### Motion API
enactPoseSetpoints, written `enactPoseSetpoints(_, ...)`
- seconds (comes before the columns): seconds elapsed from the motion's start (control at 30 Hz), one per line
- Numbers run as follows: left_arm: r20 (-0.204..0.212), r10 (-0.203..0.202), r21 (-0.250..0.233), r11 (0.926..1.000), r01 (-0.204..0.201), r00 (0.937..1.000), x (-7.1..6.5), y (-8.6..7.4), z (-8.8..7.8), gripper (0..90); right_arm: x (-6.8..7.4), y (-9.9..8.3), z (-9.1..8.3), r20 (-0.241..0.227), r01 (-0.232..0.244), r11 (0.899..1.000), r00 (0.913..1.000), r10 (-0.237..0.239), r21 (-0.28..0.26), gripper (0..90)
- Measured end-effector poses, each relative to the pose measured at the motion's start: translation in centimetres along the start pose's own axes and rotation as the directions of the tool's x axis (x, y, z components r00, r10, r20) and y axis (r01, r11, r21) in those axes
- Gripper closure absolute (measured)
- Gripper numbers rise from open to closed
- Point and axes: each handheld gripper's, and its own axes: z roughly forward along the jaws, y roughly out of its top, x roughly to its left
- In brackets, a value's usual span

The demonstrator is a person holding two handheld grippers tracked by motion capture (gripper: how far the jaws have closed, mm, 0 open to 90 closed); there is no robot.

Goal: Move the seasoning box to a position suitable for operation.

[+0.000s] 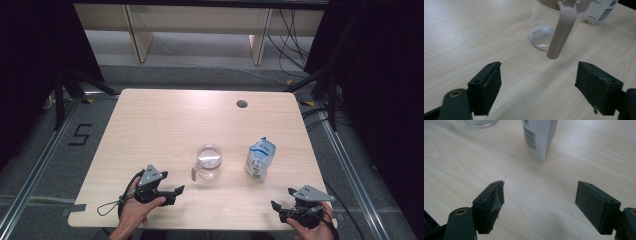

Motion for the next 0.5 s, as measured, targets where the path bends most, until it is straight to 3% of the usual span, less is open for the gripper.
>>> enactPoseSetpoints(0.1,0.02,-0.01,-0.024,0.9997,0.01,0.9998,-0.3,0.2,0.1,27.3,0.0,0.0,-0.1,0.003,-0.008,1.0,1.0,0.008,-0.003,24.0)
enactPoseSetpoints(0.3,0.021,0.047,-0.052,0.9976,-0.046,0.9987,-1.5,1.1,0.6,34.2,0.1,0.0,0.0,-0.012,-0.01,1.0,0.9999,0.01,0.0,24.2)
enactPoseSetpoints(0.37,0.03,0.059,-0.063,0.9964,-0.057,0.9978,-1.9,1.4,1.1,36.8,0.4,0.0,-0.2,-0.005,-0.04,0.999,0.9992,0.04,0.01,24.3)
enactPoseSetpoints(0.4,0.022,0.072,-0.065,0.9954,-0.07,0.9972,-2.1,1.5,1.3,37.7,0.1,0.0,-0.1,-0.005,-0.009,1.0,0.9999,0.009,-0.003,24.3)
enactPoseSetpoints(0.5,0.025,0.088,-0.059,0.9945,-0.086,0.9958,-2.5,1.9,2.0,41.4,0.1,0.1,0.0,0.003,-0.001,1.0,1.0,0.001,-0.009,24.4)
